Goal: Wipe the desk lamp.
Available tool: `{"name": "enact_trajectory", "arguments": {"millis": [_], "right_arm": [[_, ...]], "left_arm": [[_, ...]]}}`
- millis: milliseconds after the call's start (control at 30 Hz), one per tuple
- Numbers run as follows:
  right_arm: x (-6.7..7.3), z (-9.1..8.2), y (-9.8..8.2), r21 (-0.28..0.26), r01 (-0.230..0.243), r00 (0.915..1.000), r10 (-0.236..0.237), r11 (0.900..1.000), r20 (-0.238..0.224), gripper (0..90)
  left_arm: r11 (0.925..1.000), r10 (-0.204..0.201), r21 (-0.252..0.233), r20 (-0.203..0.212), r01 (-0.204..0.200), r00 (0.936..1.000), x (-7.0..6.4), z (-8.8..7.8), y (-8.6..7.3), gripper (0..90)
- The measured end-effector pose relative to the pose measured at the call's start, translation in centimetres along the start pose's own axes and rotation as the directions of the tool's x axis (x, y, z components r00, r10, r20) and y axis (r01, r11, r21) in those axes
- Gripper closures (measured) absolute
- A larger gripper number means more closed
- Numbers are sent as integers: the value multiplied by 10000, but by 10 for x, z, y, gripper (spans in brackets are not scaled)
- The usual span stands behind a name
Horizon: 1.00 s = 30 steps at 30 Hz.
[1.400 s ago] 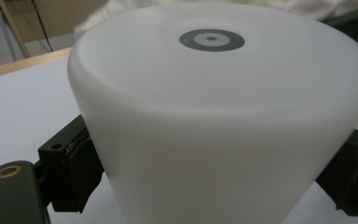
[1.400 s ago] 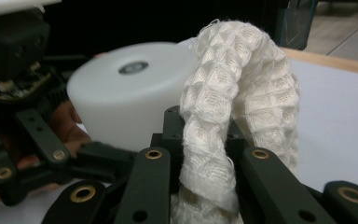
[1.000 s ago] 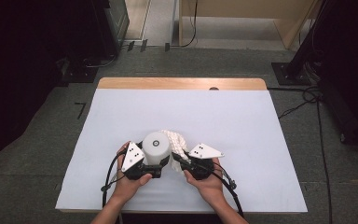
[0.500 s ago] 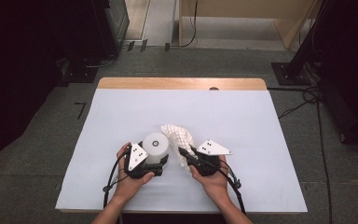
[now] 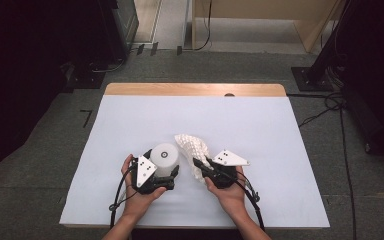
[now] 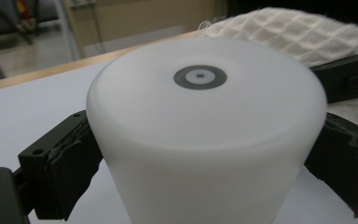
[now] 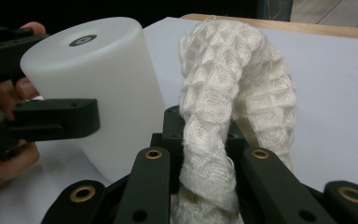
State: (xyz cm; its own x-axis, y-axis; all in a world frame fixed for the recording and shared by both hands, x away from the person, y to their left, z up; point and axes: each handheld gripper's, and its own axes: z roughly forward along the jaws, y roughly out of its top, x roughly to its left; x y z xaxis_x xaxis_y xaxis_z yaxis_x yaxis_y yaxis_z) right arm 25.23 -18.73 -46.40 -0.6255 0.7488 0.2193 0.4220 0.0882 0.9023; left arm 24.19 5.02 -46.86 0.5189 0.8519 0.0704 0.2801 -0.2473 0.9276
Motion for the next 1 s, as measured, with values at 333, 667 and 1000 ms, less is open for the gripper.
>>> {"name": "enact_trajectory", "arguments": {"millis": [333,667,1000], "right_arm": [[4,6,-4,189,126,9998,-124,9997,-126,784],[15,13,-7,465,431,9982,-411,9980,-430,787],[15,7,-1,49,230,9973,-226,9997,-698,788]], "left_arm": [[9964,-692,448,-594,719,9958,-3,7,-1,80],[9905,-920,-814,2024,1104,9750,20,-7,9,84],[9985,-148,-478,2398,270,9707,9,-3,7,85]]}}
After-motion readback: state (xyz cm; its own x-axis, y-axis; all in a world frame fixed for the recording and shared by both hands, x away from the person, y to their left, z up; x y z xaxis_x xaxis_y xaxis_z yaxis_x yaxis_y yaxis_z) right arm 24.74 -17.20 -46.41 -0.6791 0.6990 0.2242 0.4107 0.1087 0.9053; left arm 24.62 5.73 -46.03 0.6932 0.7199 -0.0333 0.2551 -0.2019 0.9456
